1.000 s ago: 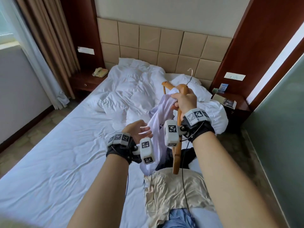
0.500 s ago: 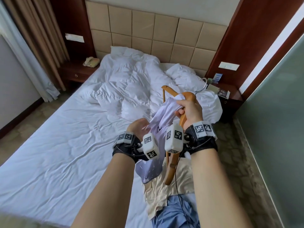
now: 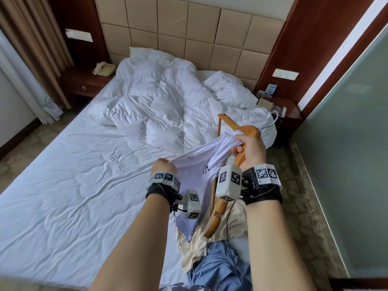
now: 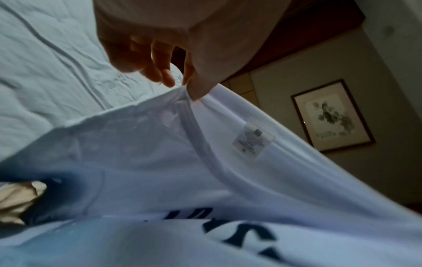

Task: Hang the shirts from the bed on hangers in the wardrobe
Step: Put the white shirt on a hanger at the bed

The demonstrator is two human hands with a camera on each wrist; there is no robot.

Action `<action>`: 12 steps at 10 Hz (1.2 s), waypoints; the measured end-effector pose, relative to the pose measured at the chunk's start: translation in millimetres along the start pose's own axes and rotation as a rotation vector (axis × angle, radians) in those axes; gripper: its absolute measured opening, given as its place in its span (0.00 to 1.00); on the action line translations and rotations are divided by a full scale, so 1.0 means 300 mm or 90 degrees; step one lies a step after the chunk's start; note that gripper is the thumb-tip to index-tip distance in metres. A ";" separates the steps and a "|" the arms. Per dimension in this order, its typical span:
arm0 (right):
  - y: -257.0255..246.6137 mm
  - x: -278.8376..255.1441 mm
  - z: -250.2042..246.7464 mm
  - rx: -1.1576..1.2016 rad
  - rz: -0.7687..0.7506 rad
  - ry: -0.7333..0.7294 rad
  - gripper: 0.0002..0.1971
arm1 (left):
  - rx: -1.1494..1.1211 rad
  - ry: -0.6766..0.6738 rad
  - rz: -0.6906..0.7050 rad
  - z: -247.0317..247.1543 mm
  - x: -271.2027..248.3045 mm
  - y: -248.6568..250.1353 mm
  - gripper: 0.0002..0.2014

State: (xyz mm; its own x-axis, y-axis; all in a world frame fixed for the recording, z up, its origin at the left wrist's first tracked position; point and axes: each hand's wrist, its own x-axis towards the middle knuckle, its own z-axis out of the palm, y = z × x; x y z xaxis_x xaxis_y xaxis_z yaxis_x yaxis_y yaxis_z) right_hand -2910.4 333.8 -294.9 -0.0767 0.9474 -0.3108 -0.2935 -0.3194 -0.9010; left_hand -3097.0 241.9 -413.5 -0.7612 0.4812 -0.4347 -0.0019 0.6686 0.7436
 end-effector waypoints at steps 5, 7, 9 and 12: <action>0.161 0.162 -0.111 -0.157 -0.007 0.118 0.30 | -0.556 -0.096 -0.177 -0.012 0.090 0.113 0.11; 0.167 0.193 -0.127 -0.264 -0.018 0.126 0.28 | -0.508 -0.133 -0.120 -0.005 0.090 0.214 0.06; 0.066 0.185 -0.088 -0.309 -0.070 0.068 0.12 | -0.406 -0.163 0.016 -0.039 0.037 0.400 0.03; -0.165 0.176 0.061 -0.225 -0.069 -0.070 0.17 | -0.210 -0.087 0.172 -0.173 0.001 0.626 0.10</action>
State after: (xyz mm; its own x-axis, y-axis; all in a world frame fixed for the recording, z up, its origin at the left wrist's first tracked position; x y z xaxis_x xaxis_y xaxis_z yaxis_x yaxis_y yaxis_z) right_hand -2917.4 400.2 -261.2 -0.1706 0.9666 -0.1912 0.0395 -0.1872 -0.9815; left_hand -3131.2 338.2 -247.6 -0.6697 0.6992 -0.2501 -0.0385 0.3037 0.9520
